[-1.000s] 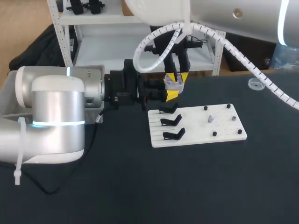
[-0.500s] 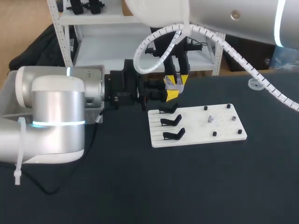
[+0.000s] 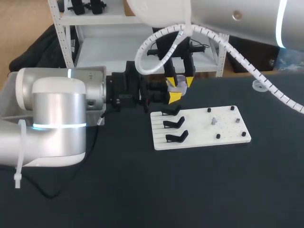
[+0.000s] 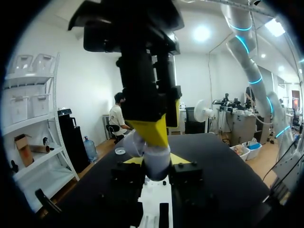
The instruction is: Pick up each earbud case from the left stands, insert the matching earbuds, close the lid, and place the case in the box.
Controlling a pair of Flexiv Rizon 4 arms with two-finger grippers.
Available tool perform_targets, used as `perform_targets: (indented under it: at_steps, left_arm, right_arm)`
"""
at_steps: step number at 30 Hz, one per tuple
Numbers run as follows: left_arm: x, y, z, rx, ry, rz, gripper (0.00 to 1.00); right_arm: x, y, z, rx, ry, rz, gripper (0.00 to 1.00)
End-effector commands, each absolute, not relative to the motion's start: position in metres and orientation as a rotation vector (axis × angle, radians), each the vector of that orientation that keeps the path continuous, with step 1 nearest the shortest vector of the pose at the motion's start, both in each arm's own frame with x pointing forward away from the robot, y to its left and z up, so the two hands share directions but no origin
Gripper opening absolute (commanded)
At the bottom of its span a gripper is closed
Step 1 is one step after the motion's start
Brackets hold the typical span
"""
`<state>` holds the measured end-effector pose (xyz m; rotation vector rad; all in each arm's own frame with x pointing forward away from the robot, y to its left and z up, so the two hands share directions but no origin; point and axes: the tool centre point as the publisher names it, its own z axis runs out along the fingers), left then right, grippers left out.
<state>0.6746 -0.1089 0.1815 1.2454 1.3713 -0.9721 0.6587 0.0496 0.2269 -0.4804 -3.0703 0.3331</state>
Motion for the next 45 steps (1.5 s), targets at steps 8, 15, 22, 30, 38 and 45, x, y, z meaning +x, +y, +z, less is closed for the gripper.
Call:
perform_targets:
  at_steps: [8, 15, 22, 30, 38, 45]
  left_arm:
    - [0.673, -0.109, 0.182, 1.239, 1.368, -0.969, 0.00]
    - [0.673, -0.109, 0.182, 1.239, 1.368, -0.969, 0.00]
    - [0.673, -0.109, 0.182, 1.239, 1.368, -0.969, 0.00]
    - [0.673, -0.109, 0.182, 1.239, 1.368, -0.969, 0.00]
    - [0.673, -0.109, 0.182, 1.239, 1.368, -0.969, 0.00]
    - [0.673, -0.109, 0.182, 1.239, 1.368, -0.969, 0.00]
  right_arm:
    - [0.626, 0.032, 0.262, -0.316, -3.183, 0.070, 0.45]
    - [0.605, 0.027, 0.272, -0.113, -3.338, -0.072, 0.82]
    - [0.596, 0.009, 0.279, -0.199, -3.426, 0.020, 1.00]
    - [0.596, 0.009, 0.279, -0.199, -3.426, 0.020, 1.00]
    - [0.596, 0.009, 0.279, -0.199, -3.426, 0.020, 1.00]
    - [0.583, -0.029, 0.261, 0.182, -3.503, -0.182, 1.00]
